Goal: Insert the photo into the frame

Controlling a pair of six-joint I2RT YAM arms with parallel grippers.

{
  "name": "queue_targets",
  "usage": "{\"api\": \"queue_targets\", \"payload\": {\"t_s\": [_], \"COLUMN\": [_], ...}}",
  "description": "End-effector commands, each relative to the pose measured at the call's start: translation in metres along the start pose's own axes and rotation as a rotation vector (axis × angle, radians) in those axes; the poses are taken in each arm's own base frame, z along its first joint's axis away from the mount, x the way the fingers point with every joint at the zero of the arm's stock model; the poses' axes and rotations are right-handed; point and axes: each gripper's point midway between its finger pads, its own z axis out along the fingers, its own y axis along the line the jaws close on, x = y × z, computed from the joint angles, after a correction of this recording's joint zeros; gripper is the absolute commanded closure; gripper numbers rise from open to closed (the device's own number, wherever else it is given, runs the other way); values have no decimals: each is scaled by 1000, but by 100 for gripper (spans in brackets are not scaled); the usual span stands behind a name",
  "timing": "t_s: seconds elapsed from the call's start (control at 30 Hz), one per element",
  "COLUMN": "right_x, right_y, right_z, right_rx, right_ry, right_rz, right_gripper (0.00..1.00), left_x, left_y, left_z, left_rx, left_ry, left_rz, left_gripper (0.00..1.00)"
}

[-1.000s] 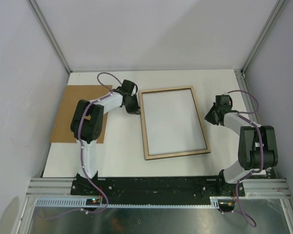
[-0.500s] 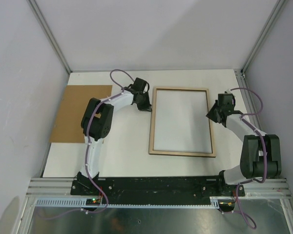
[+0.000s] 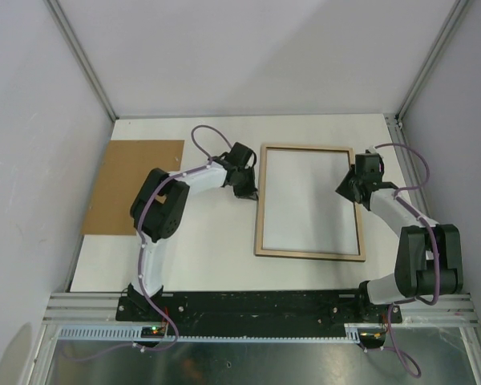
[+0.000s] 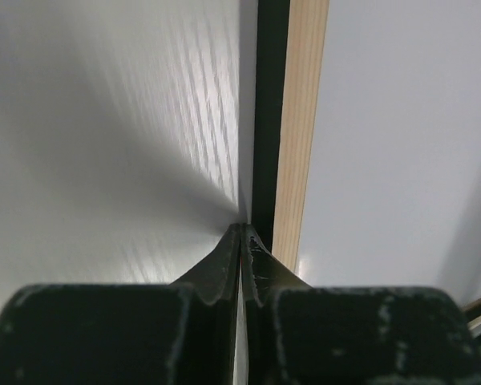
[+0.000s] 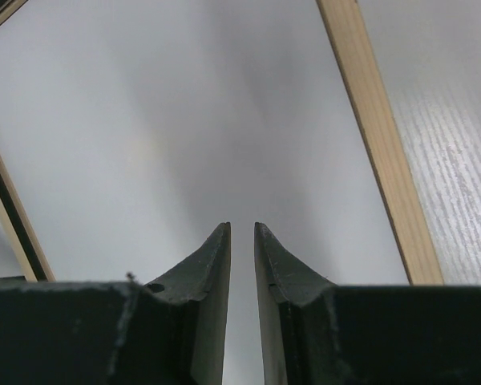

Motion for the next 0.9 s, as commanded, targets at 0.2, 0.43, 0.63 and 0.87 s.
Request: {"api": "queue_targets", "payload": {"t_s": [0.2,0.43,0.63,0.87], "right_x": [-1,16,35,48], "right_y": [49,90,112,121], "right_z": [-14,-24,-23,-25], "right_rx": [-148,-251,-301,-324], "right_ry": [-26,-6,35,66], "right_rz": [-44,-108,-158,-203], "right_gripper": [74,70,69,68], "left_x": [-45,-81,-106,-157], "left_y": [34,137,201,241], "left_z": [-82,-151,-169,-159], "left_rx": [-42,-255,-421,-479], "left_ry": [-202,-401,-471,-532], "left_rz": [-51,-176,-241,-407], "left_gripper": [85,61,50,54]}}
